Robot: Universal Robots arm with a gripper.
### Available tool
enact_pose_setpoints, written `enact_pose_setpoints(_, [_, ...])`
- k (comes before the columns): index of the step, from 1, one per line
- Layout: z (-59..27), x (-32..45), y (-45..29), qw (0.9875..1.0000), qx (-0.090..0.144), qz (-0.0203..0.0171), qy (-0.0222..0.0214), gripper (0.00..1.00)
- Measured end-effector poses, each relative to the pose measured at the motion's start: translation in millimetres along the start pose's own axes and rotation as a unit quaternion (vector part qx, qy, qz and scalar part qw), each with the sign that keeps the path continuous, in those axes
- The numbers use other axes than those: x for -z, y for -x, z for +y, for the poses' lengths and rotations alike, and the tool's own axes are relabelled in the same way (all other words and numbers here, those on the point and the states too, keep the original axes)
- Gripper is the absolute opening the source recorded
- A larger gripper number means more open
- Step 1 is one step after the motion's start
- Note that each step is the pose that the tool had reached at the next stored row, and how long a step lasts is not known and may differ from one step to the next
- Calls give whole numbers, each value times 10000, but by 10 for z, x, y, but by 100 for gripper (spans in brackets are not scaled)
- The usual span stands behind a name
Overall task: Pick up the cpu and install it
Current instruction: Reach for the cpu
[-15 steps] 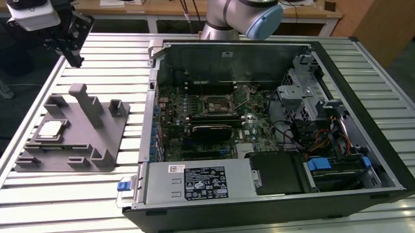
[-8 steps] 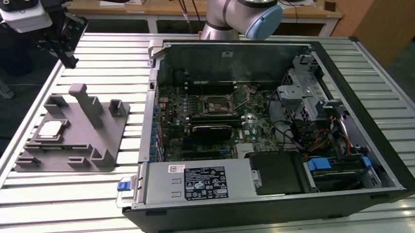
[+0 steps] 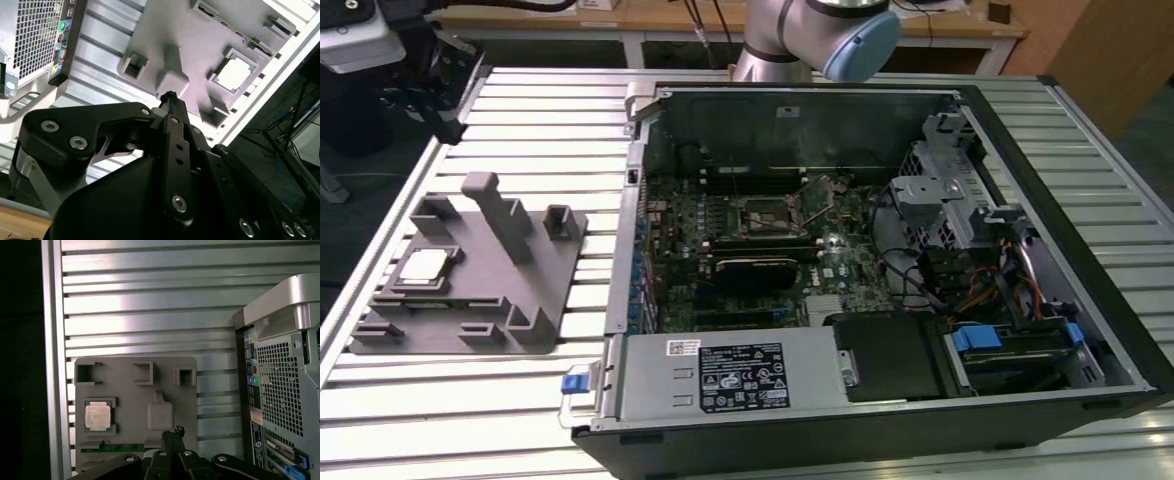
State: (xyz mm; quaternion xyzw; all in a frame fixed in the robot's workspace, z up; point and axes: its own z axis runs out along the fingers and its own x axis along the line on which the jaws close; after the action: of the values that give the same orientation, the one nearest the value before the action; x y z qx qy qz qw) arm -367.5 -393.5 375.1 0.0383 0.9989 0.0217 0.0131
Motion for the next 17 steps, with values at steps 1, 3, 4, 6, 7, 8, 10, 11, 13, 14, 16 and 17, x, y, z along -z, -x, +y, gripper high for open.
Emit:
enact_pose_setpoints(1, [-2, -6, -19, 10000, 0, 0, 0, 11])
enact_pose_setpoints(3, [-5, -18, -58, 10000, 0, 0, 0, 11])
enact_pose_setpoints(4, [-7, -23, -75, 10000, 0, 0, -1, 11])
enact_pose_setpoints(6, [-10, -34, -108, 10000, 0, 0, -1, 11])
enact_pose_setpoints(7, [-11, -40, -124, 10000, 0, 0, -1, 11])
enact_pose_setpoints(8, [-13, -47, -140, 10000, 0, 0, -1, 11])
enact_pose_setpoints(10, [-16, -60, -168, 10000, 0, 0, -2, 11])
enact_pose_setpoints(11, [-17, -67, -183, 10000, 0, 0, -2, 11])
enact_pose_setpoints(13, [-20, -81, -210, 10000, 0, 0, -2, 11])
enact_pose_setpoints(14, [-21, -88, -223, 10000, 0, 0, -3, 11])
enact_pose_setpoints(16, [-23, -103, -249, 10000, 0, 0, -3, 11])
enact_pose_setpoints(17, [-23, -110, -262, 10000, 0, 0, -4, 11])
